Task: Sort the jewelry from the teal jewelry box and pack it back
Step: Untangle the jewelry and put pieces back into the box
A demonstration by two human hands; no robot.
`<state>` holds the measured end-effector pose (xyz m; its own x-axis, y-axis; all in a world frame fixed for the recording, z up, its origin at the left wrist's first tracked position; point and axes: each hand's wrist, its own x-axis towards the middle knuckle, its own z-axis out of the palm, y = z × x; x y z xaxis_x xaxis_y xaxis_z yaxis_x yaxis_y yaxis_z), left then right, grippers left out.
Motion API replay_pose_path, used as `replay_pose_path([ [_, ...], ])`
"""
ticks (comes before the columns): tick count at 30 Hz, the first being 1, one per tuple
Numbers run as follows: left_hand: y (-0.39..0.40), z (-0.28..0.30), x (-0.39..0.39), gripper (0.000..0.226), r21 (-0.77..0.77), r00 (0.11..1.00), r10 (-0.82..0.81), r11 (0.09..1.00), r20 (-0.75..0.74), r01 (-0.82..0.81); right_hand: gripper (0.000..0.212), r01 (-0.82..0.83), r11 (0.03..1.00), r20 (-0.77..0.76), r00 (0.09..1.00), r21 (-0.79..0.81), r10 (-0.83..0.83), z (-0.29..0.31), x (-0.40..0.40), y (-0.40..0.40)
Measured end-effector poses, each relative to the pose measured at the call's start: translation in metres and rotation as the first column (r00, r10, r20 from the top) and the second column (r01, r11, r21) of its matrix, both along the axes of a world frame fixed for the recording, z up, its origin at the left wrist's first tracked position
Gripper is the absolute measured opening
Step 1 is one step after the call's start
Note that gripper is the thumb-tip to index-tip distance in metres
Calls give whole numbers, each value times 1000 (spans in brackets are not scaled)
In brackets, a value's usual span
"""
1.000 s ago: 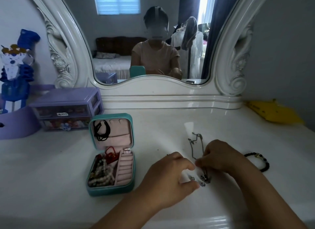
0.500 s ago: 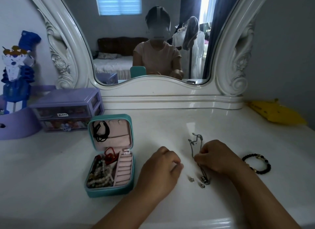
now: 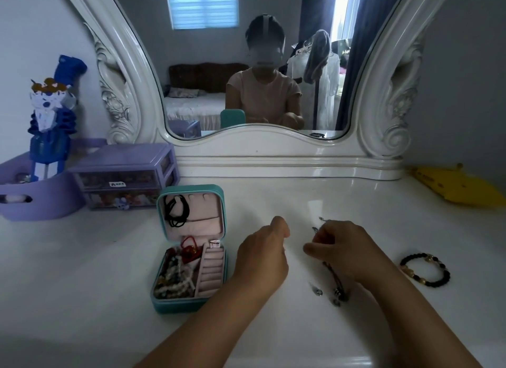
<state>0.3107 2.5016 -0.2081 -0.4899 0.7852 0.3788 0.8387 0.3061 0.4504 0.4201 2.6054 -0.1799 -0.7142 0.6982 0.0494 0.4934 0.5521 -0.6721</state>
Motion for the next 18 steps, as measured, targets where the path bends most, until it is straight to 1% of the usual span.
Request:
replay_pose_path([
  [3,-21,16,0,28,113,992,-110,988,55,103,17,-41,999,-9,999,1,41,0,-6,-10],
  [6,-50,29,-20,28,183,984,-129,977,123,105,14,-59,998,-28,998,18,60,-5,-11,-16],
  [8,-70,34,-37,34,156,979,-117,984,166,91,15,-110,993,-72,991,33,112,-6,-15,-24],
  [10,-86,35,-52,40,83,979,-109,992,172,95,18,-176,983,-103,978,46,180,-7,-23,-37],
  [13,-96,31,-65,39,-7,983,-88,996,164,90,18,-242,968,-128,960,70,250,-9,-34,-52],
  [18,-97,24,-70,40,-25,975,-132,990,180,138,15,-217,973,-190,955,74,228,-8,-35,-50],
])
